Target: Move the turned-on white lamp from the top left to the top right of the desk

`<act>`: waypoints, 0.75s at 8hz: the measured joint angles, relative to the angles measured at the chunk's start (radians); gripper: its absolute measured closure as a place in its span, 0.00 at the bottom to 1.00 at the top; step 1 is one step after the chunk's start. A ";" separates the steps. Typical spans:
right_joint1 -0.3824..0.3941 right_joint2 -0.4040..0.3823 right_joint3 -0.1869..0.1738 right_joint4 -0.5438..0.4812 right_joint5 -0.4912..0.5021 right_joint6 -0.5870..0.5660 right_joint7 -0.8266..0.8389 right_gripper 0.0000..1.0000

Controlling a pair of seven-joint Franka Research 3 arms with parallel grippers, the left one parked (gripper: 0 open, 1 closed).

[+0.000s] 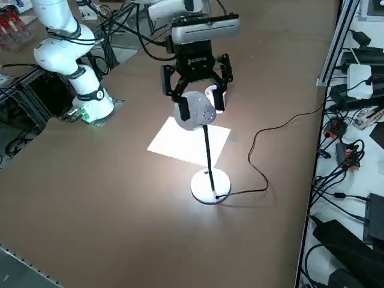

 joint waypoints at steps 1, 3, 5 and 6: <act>-0.004 0.000 -0.002 0.028 -0.065 0.003 -0.034 0.00; -0.003 -0.002 0.000 0.089 -0.024 -0.014 -0.122 0.00; 0.009 -0.002 0.012 0.118 0.207 -0.169 -0.175 0.00; 0.025 -0.002 0.019 0.142 0.306 -0.299 -0.189 0.00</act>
